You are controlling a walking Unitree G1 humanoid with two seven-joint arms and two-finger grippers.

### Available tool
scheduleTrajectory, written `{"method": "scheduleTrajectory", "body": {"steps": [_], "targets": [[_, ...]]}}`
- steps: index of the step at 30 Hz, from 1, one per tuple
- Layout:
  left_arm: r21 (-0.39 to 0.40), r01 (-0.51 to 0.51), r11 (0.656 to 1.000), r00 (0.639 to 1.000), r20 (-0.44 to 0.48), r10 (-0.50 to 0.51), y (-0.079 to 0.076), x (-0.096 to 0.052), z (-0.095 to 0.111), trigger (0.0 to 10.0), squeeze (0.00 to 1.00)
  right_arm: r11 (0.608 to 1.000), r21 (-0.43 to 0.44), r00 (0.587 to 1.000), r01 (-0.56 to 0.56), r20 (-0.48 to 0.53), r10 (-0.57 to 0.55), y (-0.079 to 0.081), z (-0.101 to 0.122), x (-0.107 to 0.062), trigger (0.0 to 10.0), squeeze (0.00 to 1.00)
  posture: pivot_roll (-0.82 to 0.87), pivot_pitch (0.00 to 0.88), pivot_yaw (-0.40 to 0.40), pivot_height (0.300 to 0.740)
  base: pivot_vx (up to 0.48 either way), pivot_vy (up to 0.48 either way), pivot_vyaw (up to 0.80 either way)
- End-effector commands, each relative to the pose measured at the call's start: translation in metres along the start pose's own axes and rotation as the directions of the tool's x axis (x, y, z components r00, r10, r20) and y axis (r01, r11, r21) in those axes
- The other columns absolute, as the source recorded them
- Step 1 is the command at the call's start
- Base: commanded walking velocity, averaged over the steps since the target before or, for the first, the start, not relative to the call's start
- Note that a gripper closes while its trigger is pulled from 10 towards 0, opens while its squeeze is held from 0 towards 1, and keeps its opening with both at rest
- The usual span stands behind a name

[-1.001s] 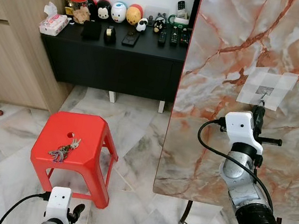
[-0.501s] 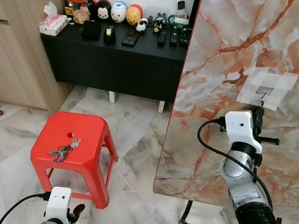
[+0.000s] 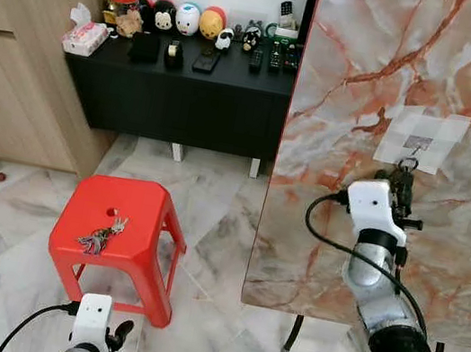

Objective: Hang keys on a hook

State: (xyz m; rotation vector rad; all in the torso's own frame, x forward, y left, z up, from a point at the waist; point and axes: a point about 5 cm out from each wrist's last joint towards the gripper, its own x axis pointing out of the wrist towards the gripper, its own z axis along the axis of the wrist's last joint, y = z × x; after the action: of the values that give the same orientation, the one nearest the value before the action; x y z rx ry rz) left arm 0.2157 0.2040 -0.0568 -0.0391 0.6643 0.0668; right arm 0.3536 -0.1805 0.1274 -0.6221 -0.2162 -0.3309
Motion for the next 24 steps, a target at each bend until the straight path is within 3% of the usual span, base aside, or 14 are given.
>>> {"method": "scheduleTrajectory", "body": {"steps": [1, 3, 7, 9, 11, 12, 13, 14, 17, 18, 19, 22, 23, 24], "targets": [[0.006, 0.0, 1.0, 0.999, -0.037, 0.0, 0.001, -0.003, -0.009, 10.0, 0.0, 0.999, 0.04, 0.999, -0.036, 0.025, 0.035, 0.004, 0.004, -0.004, 10.0, 0.76, 0.12, 0.059, 0.019, 0.74, 0.0, 0.0, 0.0], [0.006, 0.001, 1.0, 0.999, -0.039, -0.001, 0.0, -0.003, -0.01, 10.0, 0.0, 0.997, 0.06, 0.999, -0.049, -0.005, 0.049, 0.005, -0.004, -0.012, 10.0, 0.0, 0.11, 0.055, 0.019, 0.74, 0.0, 0.0, 0.0], [0.008, 0.004, 1.0, 0.999, -0.045, -0.004, 0.0, -0.004, -0.012, 10.0, 0.0, 0.971, 0.209, 0.981, -0.115, -0.131, 0.144, 0.016, -0.028, -0.036, 10.0, 0.0, 0.11, 0.048, 0.015, 0.74, 0.0, 0.0, 0.0], [0.007, 0.004, 1.0, 0.999, -0.048, -0.003, -0.001, -0.004, -0.012, 10.0, 0.0, 0.949, 0.277, 0.957, -0.148, -0.204, 0.209, 0.023, -0.041, -0.05, 10.0, 0.0, 0.11, 0.051, 0.014, 0.74, 0.0, 0.0, 0.0], [0.005, 0.002, 1.0, 0.999, -0.051, -0.002, 0.0, -0.004, -0.013, 10.0, 0.0, 0.905, 0.415, 0.895, -0.095, -0.363, 0.261, 0.03, -0.064, -0.071, 10.0, 0.0, 0.1, 0.055, 0.013, 0.74, 0.0, 0.0, 0.0], [0.005, 0.002, 1.0, 0.999, -0.051, -0.002, 0.0, -0.004, -0.013, 10.0, 0.0, 0.905, 0.415, 0.895, -0.095, -0.363, 0.261, 0.03, -0.064, -0.071, 10.0, 0.0, 0.1, 0.055, 0.013, 0.74, 0.0, 0.0, 0.0], [0.003, -0.001, 1.0, 0.999, -0.053, 0.001, 0.0, -0.004, -0.014, 10.0, 0.0, 0.877, 0.477, 0.827, -0.059, -0.469, 0.311, 0.036, -0.083, -0.089, 10.0, 0.0, 0.1, 0.06, 0.018, 0.74, 0.0, 0.0, 0.0], [0.002, -0.002, 1.0, 0.999, -0.054, 0.002, 0.001, -0.004, -0.014, 10.0, 0.0, 0.873, 0.484, 0.809, -0.056, -0.491, 0.324, 0.037, -0.087, -0.094, 10.0, 0.0, 0.1, 0.06, 0.018, 0.74, 0.0, 0.0, 0.0], [0.004, -0.007, 1.0, 0.998, -0.059, 0.007, 0.003, -0.005, -0.014, 10.0, 0.0, 0.839, 0.541, 0.647, 0.057, -0.66, 0.382, 0.042, -0.116, -0.127, 10.0, 0.0, 0.1, 0.064, 0.03, 0.74, 0.0, 0.0, 0.0], [0.004, -0.007, 1.0, 0.998, -0.059, 0.007, 0.003, -0.005, -0.014, 10.0, 0.0, 0.839, 0.541, 0.647, 0.057, -0.66, 0.382, 0.042, -0.116, -0.127, 10.0, 0.0, 0.1, 0.064, 0.03, 0.74, 0.0, 0.0, 0.0], [0.008, -0.006, 1.0, 0.998, -0.063, 0.007, 0.004, -0.005, -0.014, 10.0, 0.0, 0.837, 0.545, 0.6, 0.047, -0.685, 0.412, 0.045, -0.123, -0.139, 10.0, 0.0, 0.09, 0.066, 0.036, 0.74, 0.0, 0.0, 0.0], [0.02, 0.0, 1.0, 0.998, -0.07, 0.002, 0.005, -0.005, -0.014, 10.0, 0.0, 0.836, 0.549, 0.523, -0.011, -0.709, 0.473, 0.048, -0.133, -0.161, 10.0, 0.0, 0.08, 0.065, 0.04, 0.74, 0.0, 0.0, 0.0], [0.023, 0.001, 1.0, 0.997, -0.071, 0.0, 0.006, -0.004, -0.014, 10.0, 0.0, 0.833, 0.554, 0.465, -0.001, -0.737, 0.491, 0.047, -0.14, -0.175, 10.0, 0.0, 0.08, 0.067, 0.041, 0.74, 0.0, 0.0, 0.0], [0.023, 0.001, 1.0, 0.997, -0.071, 0.0, 0.006, -0.004, -0.014, 10.0, 0.0, 0.833, 0.554, 0.465, -0.001, -0.737, 0.491, 0.047, -0.14, -0.175, 10.0, 0.0, 0.08, 0.067, 0.041, 0.74, 0.0, 0.0, 0.0]]}}
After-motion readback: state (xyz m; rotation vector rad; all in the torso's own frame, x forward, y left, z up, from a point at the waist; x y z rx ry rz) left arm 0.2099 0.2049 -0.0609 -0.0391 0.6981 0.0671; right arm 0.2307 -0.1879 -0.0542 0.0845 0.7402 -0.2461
